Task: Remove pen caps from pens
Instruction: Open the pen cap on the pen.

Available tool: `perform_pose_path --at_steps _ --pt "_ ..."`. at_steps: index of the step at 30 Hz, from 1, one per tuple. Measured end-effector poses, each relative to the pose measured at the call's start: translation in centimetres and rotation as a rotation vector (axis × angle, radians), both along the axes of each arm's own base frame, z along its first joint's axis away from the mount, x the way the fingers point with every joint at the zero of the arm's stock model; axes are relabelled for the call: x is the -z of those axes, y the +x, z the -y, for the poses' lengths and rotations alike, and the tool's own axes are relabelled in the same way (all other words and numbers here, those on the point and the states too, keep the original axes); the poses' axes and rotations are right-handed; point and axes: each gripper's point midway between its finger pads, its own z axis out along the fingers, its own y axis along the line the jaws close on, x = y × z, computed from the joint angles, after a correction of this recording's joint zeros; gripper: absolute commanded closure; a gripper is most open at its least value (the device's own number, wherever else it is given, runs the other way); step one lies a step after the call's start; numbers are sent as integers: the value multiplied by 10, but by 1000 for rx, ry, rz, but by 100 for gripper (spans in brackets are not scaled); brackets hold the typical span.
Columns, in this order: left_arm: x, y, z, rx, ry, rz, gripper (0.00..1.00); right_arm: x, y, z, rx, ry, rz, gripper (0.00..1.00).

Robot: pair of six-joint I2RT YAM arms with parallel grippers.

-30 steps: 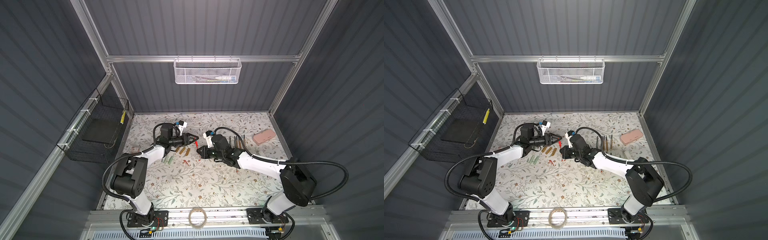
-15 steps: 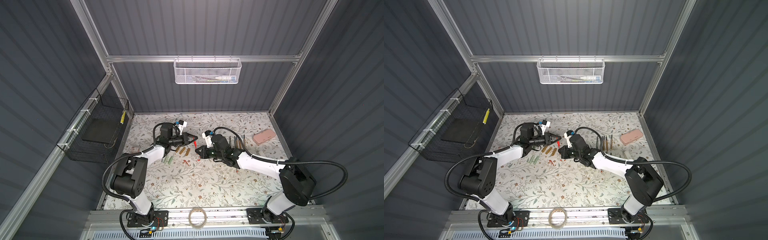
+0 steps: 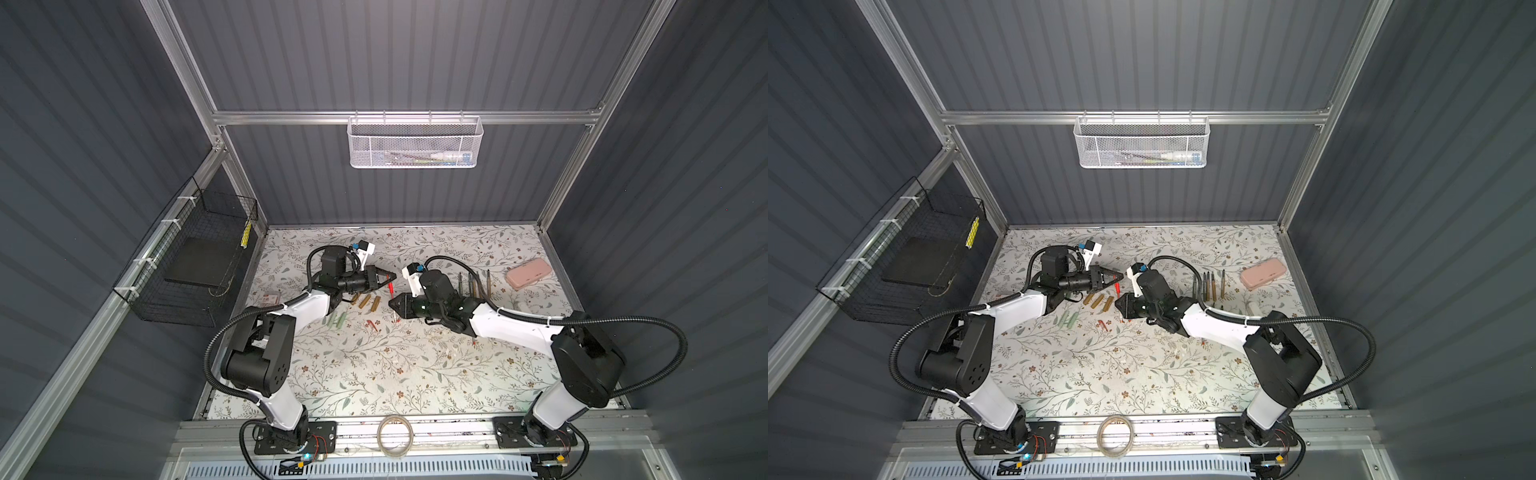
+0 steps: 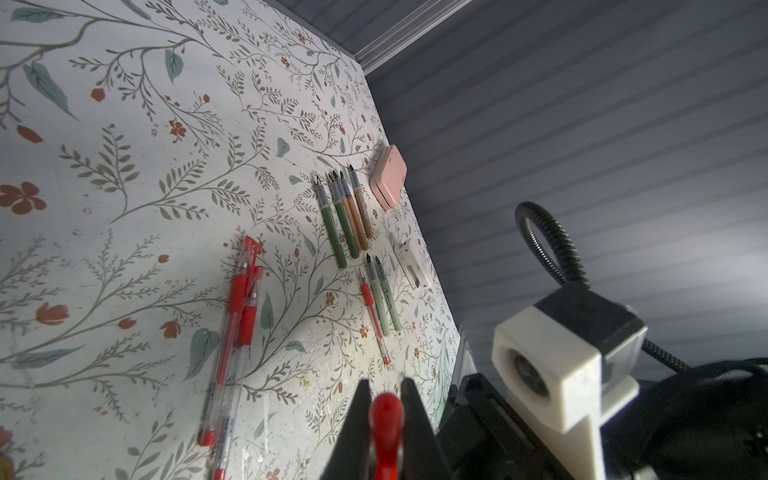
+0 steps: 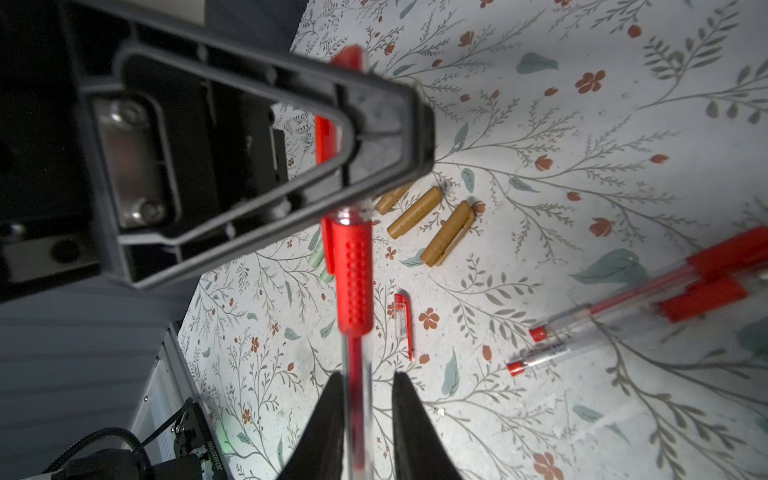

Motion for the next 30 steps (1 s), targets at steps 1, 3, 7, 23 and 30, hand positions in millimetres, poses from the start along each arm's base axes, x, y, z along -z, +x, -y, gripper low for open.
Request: perform_pose_path --at_steps 1,3,7,23,30 --pt "0 0 0 0 0 0 100 2 1 -2 -3 -2 -3 79" --pt "0 0 0 0 0 0 100 3 2 -4 -10 -5 -3 88" --pt "0 1 0 -4 2 2 100 1 1 -7 -21 -6 0 100" --pt "10 -29 12 124 9 -61 100 10 -39 16 14 51 29 100" --pt "1 16 -36 -38 17 -36 100 35 -63 31 15 19 -24 100"
